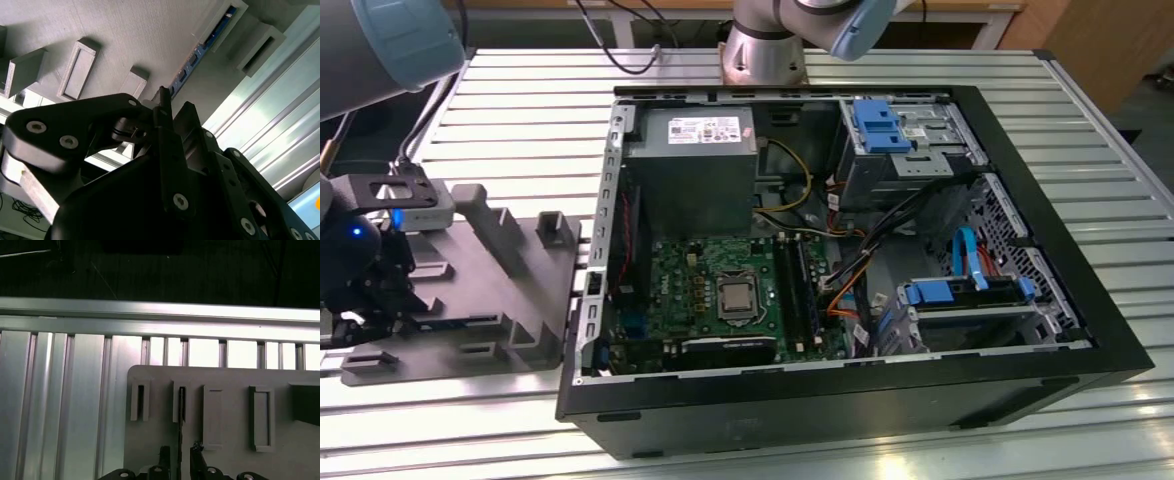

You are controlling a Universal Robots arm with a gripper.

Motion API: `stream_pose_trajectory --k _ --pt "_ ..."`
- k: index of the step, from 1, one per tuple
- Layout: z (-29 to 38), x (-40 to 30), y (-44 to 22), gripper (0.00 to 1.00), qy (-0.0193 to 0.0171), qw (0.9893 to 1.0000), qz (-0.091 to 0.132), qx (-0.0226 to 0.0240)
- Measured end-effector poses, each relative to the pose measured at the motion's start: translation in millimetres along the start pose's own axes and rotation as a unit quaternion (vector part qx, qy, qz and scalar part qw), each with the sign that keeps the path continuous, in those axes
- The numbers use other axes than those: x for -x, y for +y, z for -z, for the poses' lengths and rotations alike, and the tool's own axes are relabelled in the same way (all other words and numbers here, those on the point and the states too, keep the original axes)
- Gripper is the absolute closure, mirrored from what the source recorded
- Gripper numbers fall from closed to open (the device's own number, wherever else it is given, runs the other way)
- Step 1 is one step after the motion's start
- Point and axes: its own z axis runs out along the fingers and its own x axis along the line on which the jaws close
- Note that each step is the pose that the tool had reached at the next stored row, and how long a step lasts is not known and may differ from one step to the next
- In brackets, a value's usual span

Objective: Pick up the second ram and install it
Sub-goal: 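Pick up the second ram and move it above second insertion slot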

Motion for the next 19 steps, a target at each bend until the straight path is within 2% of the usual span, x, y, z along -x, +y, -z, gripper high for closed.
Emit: stream_pose_trajectory --k 10,19 --pt "-8.4 -0.2 -0.4 0.7 0.0003 1.0 0.007 0.0002" --pt "-11.3 -0.3 -0.5 0.7 0.0008 1.0 0.008 0.0003"
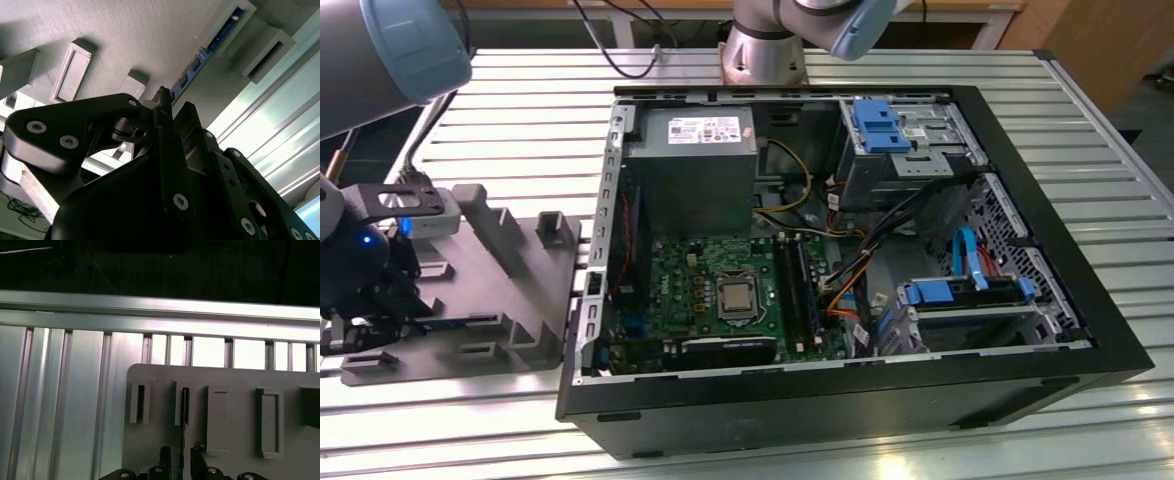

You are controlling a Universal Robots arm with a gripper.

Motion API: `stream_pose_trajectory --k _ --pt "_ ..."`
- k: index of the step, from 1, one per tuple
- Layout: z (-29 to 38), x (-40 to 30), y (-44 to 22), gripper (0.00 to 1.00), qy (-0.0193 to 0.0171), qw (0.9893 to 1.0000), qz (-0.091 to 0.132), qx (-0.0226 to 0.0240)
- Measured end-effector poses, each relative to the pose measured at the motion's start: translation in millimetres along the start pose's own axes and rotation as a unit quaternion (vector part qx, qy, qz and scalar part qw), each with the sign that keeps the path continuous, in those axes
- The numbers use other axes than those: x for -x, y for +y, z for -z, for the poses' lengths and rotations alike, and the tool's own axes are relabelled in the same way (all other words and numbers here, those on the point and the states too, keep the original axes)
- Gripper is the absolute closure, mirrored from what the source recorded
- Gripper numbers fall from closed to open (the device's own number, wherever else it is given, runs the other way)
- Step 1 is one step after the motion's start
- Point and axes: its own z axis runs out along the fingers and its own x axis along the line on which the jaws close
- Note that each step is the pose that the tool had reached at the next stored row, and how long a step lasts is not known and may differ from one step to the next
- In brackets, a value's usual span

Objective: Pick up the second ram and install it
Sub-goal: 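Pick up the second ram and move it above second insertion slot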

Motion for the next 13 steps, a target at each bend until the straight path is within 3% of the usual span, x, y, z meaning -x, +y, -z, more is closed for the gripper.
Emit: stream_pose_trajectory --k 6,8,9,13 --pt "-0.1 0.0 0.0 0.7 0.0001 1.0 0.0 -0.0001" --pt "-0.1 0.0 0.0 0.72 0.0002 1.0 0.0 -0.0001" --pt "-0.1 0.0 0.0 0.78 0.0002 1.0 0.0 -0.0001" --pt "-0.1 0.0 0.0 0.78 0.0003 1.0 0.0 -0.0001"
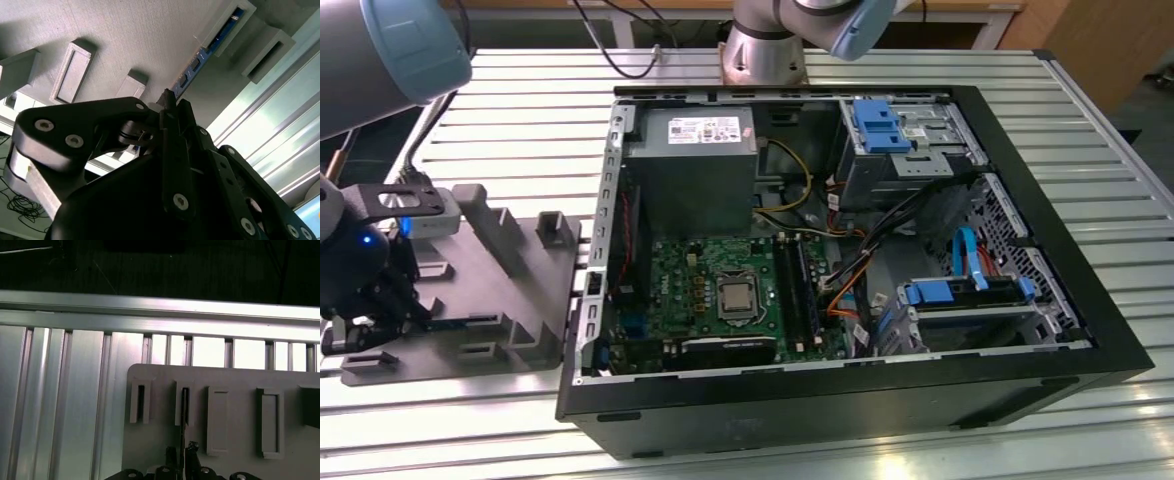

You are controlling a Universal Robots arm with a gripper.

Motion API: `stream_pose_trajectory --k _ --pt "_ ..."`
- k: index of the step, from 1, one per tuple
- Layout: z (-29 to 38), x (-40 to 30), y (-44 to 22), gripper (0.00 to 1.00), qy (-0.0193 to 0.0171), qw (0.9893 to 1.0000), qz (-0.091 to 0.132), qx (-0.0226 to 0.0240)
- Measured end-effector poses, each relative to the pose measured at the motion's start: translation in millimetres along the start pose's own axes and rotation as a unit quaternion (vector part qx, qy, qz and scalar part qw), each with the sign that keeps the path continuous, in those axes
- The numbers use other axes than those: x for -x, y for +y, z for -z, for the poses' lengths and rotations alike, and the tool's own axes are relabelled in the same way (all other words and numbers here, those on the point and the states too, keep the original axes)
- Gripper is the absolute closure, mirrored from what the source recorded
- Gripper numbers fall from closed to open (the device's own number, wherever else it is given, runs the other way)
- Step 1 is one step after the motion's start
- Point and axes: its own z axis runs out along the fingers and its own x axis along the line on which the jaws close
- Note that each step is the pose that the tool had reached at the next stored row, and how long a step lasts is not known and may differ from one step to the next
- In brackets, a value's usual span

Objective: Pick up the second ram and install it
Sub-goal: 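Pick up the second ram and move it above second insertion slot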

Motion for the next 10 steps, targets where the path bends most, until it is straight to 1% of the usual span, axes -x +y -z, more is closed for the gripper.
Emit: stream_pose_trajectory --k 1,3,4,10 --pt "0.0 0.0 0.0 0.8 0.0 1.0 0.0 0.0" --pt "0.0 0.0 0.0 0.8 0.0001 1.0 0.0 0.0" --pt "0.0 0.0 0.0 0.87 0.0001 1.0 0.0 0.0" --pt "0.0 0.0 0.0 0.88 0.0002 1.0 0.0 0.0"
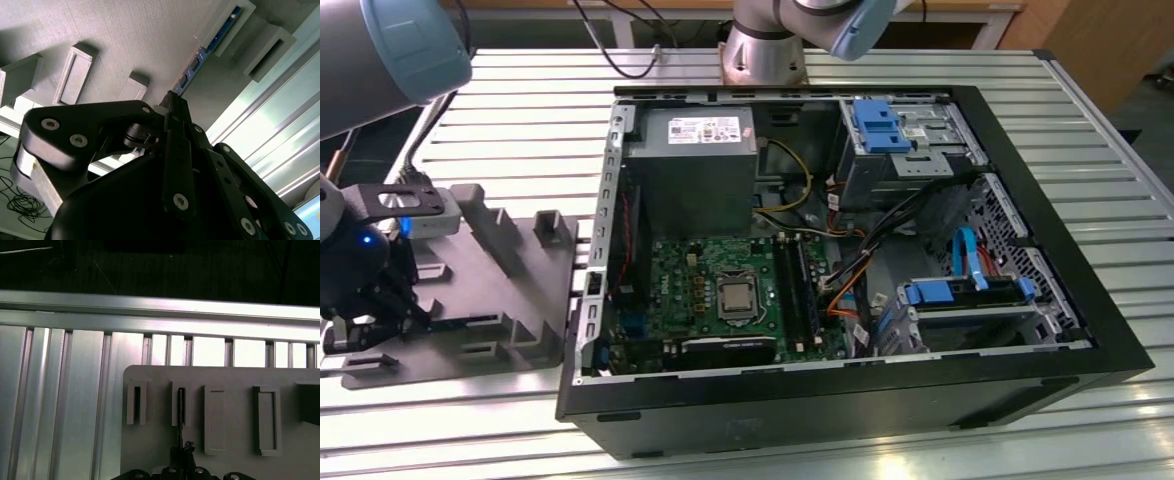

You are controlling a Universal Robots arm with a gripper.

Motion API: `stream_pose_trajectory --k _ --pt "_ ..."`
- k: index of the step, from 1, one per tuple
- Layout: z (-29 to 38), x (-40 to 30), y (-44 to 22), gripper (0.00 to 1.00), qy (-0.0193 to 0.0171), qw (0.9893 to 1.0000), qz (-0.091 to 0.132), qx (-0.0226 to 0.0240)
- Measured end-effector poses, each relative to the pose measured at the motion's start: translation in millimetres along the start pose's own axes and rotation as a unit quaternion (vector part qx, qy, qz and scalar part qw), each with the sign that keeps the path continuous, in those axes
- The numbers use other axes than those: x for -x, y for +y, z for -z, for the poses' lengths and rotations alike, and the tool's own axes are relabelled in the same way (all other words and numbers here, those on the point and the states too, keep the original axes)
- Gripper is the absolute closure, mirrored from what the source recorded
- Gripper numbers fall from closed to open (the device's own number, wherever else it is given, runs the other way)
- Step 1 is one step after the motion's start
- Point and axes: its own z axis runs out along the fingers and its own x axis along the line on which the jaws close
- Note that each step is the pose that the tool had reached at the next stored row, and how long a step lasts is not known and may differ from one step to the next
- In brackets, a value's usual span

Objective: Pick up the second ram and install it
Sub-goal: 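Pick up the second ram and move it above second insertion slot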

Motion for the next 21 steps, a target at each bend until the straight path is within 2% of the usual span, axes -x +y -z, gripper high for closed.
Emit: stream_pose_trajectory --k 9,13,21 --pt "0.0 0.0 0.0 0.88 -0.0002 1.0 -0.005 -0.0001" --pt "2.6 0.1 0.1 0.88 -0.0002 1.0 -0.005 -0.0001" --pt "3.6 0.1 0.2 0.88 -0.0002 1.0 -0.005 -0.0001"
